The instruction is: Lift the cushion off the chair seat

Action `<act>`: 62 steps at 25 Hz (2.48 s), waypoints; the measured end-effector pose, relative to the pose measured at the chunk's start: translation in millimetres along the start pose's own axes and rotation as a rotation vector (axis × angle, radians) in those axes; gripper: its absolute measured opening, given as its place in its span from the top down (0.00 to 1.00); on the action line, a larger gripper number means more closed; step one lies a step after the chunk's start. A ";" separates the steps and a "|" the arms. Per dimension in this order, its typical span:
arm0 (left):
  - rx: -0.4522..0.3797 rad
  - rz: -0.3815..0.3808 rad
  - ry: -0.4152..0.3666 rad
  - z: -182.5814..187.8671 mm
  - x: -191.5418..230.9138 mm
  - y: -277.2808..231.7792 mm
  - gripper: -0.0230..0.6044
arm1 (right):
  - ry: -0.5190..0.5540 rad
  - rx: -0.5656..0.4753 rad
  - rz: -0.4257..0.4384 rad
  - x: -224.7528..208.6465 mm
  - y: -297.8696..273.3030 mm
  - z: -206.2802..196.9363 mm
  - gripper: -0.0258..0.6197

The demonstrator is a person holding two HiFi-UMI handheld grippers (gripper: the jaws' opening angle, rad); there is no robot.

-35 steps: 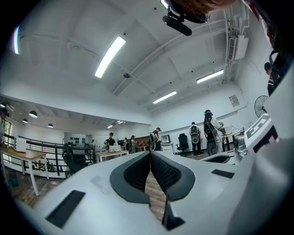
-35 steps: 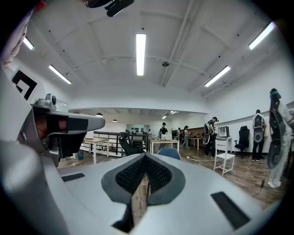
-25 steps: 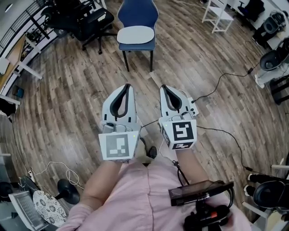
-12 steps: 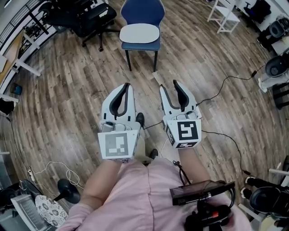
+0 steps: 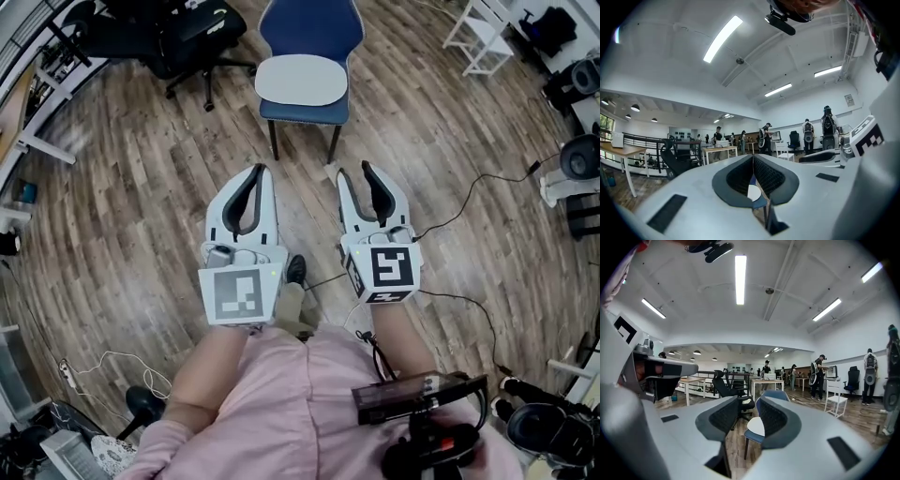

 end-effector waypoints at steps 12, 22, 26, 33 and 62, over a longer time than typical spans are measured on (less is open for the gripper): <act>-0.037 -0.055 -0.019 23.9 67.2 -99.7 0.94 | 0.039 -0.027 -0.066 -18.8 -102.1 56.2 0.76; 0.016 -0.107 -0.032 15.2 60.3 -176.9 0.94 | -0.001 -0.002 -0.129 -73.4 -153.4 46.0 0.77; 0.054 -0.109 -0.039 7.4 64.0 -219.5 0.94 | -0.029 0.019 -0.138 -99.3 -188.1 36.8 0.77; 0.111 -0.110 -0.057 7.2 64.5 -323.5 0.94 | -0.073 0.060 -0.122 -164.9 -271.0 32.4 0.77; 0.141 -0.079 -0.045 25.5 117.4 -573.3 0.94 | -0.074 0.090 -0.121 -306.2 -491.3 72.5 0.77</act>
Point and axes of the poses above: the fingertips, and each gripper's own axes: y backward along the fingers, x to its left, z out of its top, the point moved 10 cm from there along y, backward along the fingers, and after that the axes turned 6 degrees about x, right-handed, at the moved point
